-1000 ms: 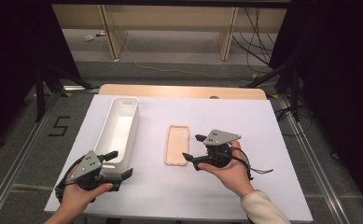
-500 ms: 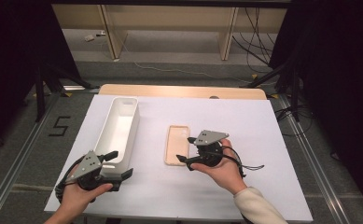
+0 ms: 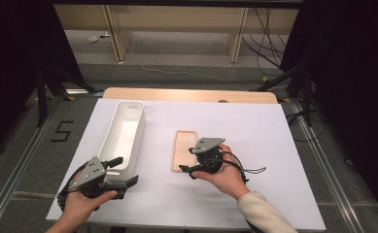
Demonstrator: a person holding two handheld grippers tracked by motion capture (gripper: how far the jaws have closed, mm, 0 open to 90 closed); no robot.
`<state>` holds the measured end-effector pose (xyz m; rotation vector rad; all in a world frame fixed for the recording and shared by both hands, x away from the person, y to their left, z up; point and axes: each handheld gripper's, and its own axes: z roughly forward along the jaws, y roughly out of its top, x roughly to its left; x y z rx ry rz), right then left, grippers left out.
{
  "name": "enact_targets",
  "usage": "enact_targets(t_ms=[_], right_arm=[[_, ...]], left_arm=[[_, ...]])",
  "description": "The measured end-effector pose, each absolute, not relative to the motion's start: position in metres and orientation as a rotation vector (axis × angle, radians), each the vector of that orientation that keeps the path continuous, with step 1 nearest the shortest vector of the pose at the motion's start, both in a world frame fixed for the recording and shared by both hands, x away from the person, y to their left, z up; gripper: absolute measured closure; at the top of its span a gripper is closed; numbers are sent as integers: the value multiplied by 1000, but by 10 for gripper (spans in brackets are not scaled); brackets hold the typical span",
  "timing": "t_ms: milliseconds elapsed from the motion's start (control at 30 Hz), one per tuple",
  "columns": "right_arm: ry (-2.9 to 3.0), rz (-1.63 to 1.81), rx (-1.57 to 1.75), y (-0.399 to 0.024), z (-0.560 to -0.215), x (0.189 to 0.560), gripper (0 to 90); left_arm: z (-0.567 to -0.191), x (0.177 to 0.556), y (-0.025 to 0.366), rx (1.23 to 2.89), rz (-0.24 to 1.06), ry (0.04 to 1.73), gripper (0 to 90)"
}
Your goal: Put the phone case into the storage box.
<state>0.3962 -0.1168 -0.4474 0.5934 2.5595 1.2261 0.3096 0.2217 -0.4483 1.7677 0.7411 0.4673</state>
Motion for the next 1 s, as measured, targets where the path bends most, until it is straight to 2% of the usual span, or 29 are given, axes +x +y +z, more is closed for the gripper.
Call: enact_targets(t_ms=[1000], right_arm=[[2756,765,405,-87,-468,415,404]], left_arm=[[-448,309,221,1764,465,752,149]])
